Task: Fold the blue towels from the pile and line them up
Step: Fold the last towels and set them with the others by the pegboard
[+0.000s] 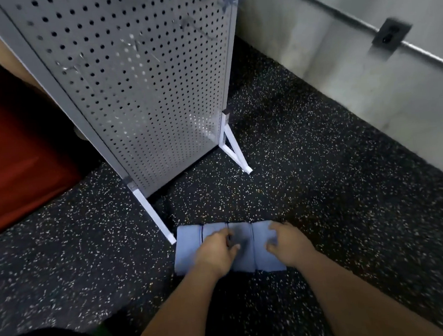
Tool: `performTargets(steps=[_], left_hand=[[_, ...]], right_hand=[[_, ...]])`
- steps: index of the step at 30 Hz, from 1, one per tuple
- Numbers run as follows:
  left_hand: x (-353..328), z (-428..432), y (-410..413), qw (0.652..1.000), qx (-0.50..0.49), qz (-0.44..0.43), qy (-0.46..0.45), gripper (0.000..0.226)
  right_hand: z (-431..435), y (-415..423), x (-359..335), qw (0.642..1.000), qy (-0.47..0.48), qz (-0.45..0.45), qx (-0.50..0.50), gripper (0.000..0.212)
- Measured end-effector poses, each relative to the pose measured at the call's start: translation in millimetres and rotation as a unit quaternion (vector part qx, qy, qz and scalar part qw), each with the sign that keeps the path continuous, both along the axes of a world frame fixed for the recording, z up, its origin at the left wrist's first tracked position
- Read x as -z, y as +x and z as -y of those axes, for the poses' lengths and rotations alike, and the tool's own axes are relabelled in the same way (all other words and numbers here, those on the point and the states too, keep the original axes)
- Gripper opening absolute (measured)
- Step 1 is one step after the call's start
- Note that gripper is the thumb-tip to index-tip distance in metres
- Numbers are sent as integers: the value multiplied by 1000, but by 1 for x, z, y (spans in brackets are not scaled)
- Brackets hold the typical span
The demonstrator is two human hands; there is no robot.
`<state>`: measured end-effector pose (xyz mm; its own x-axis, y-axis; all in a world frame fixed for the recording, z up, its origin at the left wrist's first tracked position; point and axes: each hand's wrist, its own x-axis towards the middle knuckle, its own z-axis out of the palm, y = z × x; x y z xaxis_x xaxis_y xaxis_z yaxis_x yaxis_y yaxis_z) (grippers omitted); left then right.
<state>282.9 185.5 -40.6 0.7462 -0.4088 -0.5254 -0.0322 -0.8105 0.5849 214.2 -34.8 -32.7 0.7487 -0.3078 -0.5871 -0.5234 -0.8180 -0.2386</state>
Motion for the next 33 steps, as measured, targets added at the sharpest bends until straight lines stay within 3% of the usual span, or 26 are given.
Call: performTargets(steps=[9, 13, 20, 28, 33], left_hand=[[38, 14, -6, 998, -25, -46, -18, 34], [47, 19, -7, 996, -45, -70, -37, 39], [58, 30, -6, 988, -63, -126, -67, 46], [65, 60, -7, 971, -30, -199, -133, 76], [64, 69, -7, 955, -68, -237, -163, 70]], right_hand=[[-23, 6, 36, 993, -56, -27, 97, 79], [-25, 3, 42, 989, -77, -30, 121, 75], [-19, 5, 44, 987, -89, -13, 134, 49], [-13, -4, 47, 982, -26, 46, 184, 27], [-8, -14, 45, 984, -8, 70, 161, 15]])
